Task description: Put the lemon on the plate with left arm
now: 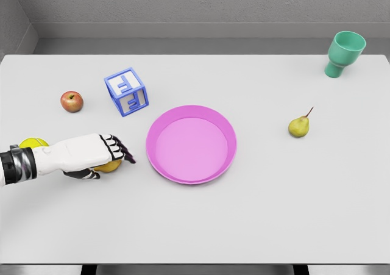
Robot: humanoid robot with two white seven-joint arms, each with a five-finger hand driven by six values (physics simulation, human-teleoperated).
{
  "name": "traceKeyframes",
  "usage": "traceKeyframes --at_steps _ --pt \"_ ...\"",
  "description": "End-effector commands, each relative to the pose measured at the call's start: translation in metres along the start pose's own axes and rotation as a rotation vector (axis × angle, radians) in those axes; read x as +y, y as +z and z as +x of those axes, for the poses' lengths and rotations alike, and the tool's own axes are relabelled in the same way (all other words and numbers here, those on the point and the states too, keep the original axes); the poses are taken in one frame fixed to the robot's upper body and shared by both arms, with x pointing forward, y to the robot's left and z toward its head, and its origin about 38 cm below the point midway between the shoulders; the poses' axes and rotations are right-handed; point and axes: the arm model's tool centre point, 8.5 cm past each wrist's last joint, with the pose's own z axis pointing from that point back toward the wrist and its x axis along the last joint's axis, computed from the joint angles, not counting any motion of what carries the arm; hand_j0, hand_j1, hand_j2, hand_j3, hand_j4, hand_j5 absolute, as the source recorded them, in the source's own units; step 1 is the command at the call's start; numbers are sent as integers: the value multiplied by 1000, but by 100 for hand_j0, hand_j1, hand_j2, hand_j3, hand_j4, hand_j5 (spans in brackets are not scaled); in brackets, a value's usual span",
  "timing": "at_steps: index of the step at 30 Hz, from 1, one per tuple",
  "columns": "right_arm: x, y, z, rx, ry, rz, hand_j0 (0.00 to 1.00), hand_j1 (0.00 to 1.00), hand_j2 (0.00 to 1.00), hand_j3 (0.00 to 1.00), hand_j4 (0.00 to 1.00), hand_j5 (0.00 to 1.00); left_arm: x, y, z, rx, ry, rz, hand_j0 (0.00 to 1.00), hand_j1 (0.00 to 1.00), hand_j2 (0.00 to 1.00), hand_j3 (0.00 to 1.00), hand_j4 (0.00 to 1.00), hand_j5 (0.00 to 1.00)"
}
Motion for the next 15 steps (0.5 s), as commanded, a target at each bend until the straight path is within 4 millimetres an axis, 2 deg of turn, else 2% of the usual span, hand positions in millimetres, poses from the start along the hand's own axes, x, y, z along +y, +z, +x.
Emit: traceKeyframes --at_steps 1,6,15 --pt "0 0 0 0 -1 0 100 100 100 100 100 100 0 1 0 2 1 1 73 73 73 73 73 73" --pt "0 0 0 0 -1 0 100 100 100 100 100 100 0 1 -1 3 0 -1 70 70 70 70 70 70" --pt "0 0 0 0 -1 0 100 100 100 100 100 100 -1 0 0 2 -1 -19 58 58 58 58 58 58"
